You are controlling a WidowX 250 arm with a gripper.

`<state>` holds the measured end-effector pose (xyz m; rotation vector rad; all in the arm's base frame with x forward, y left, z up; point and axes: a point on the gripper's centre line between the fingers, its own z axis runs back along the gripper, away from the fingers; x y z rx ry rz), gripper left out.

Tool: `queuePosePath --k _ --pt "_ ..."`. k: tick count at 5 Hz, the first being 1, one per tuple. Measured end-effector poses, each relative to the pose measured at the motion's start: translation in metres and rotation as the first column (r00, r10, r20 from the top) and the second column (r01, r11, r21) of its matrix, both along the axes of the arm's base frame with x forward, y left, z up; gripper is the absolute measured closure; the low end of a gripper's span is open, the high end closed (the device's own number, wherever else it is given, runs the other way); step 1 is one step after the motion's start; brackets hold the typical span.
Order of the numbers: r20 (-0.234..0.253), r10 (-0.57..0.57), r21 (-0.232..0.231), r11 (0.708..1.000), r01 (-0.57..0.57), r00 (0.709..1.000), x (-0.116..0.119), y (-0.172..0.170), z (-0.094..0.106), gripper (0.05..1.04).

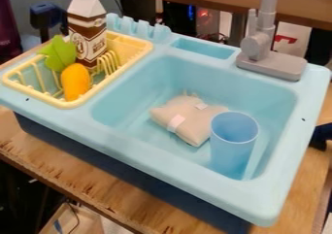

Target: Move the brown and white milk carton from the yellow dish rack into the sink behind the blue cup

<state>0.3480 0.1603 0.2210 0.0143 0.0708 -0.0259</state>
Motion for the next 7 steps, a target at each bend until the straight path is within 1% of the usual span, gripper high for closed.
queuePosePath --k 2,3,4,5,6,7 --pt "-0.033 0.009 -0.035 0.999 -0.011 0.999 0.001 -0.004 -0.031 0.083" --pt "-0.035 0.009 -0.033 0.999 -0.01 0.999 0.002 -0.006 -0.036 0.105" --pt "0.005 0.04 -0.016 0.999 -0.04 0.999 0.009 -0.004 -0.039 0.204" --pt "0.036 0.066 -0.023 0.998 -0.065 0.997 0.01 -0.006 -0.038 0.229" --pt "0.066 0.108 -0.01 0.994 -0.107 0.992 0.003 -0.012 -0.016 0.23" --pt "0.224 0.076 0.063 0.994 -0.093 0.972 0.0 -0.045 0.037 0.23"
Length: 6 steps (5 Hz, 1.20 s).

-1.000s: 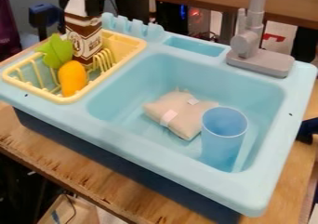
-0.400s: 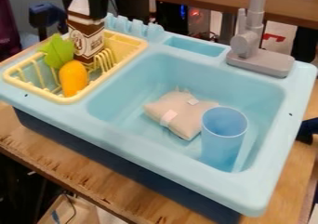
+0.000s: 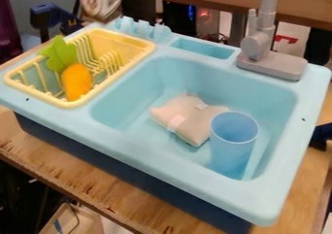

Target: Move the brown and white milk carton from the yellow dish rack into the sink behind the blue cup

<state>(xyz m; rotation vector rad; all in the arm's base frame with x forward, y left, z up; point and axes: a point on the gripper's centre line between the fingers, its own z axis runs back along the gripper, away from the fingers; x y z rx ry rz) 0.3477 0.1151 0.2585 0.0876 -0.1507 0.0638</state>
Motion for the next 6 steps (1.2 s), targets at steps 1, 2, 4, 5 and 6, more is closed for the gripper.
queuePosePath --k 1,2,4,5,6 --pt "0.039 -0.061 0.042 0.997 0.059 0.997 0.003 -0.03 0.017 0.23" --pt "0.055 -0.097 0.034 0.995 0.095 0.994 0.0 -0.062 0.02 0.23" --pt "0.063 -0.191 -0.076 0.978 0.195 0.98 -0.004 -0.145 0.01 0.23" --pt "0.075 -0.234 -0.088 0.967 0.24 0.969 -0.004 -0.182 0.002 0.23" --pt "0.038 -0.241 -0.099 0.965 0.243 0.97 -0.001 -0.204 -0.017 0.23"
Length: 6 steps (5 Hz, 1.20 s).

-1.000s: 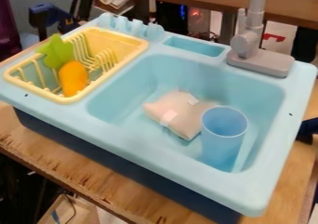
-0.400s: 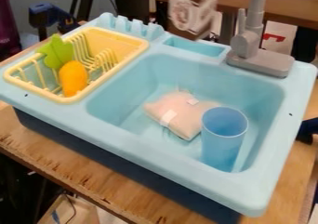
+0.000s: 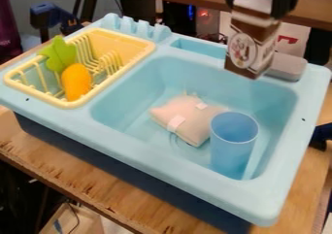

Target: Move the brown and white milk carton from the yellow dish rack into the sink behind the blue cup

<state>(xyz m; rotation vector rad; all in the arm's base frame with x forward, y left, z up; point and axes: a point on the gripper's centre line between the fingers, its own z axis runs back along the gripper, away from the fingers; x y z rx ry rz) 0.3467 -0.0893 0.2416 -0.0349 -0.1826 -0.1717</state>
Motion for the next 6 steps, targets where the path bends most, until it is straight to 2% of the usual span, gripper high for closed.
queuePosePath --k 1,2,4,6 --pt "-0.01 0.021 -0.005 1.0 -0.021 1.0 0.001 -0.008 -0.011 0.23" --pt "-0.045 0.032 -0.004 0.999 -0.032 0.998 0.004 -0.013 -0.026 0.23" --pt "-0.046 0.03 -0.038 0.999 -0.032 0.998 0.009 -0.02 -0.049 0.23" --pt "-0.076 0.013 -0.057 0.998 -0.017 0.997 0.016 -0.027 -0.074 0.23"
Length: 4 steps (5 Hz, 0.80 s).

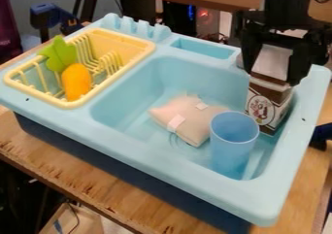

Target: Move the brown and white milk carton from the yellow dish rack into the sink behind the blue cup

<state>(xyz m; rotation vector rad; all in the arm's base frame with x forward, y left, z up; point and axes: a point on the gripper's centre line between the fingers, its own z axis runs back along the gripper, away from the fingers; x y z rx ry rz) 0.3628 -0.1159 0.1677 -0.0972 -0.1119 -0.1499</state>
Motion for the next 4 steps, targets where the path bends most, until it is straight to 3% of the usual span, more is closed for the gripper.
queuePosePath --k 1,3,4 --pt "-0.04 -0.002 0.01 1.0 0.002 0.999 0.001 -0.0005 -0.0141 0.23" --pt "-0.046 -0.023 0.012 1.0 0.024 0.999 -0.0001 0.0001 -0.0142 0.07" --pt "-0.049 -0.008 0.033 0.999 0.01 0.999 -0.0005 0.0025 -0.0126 0.075"
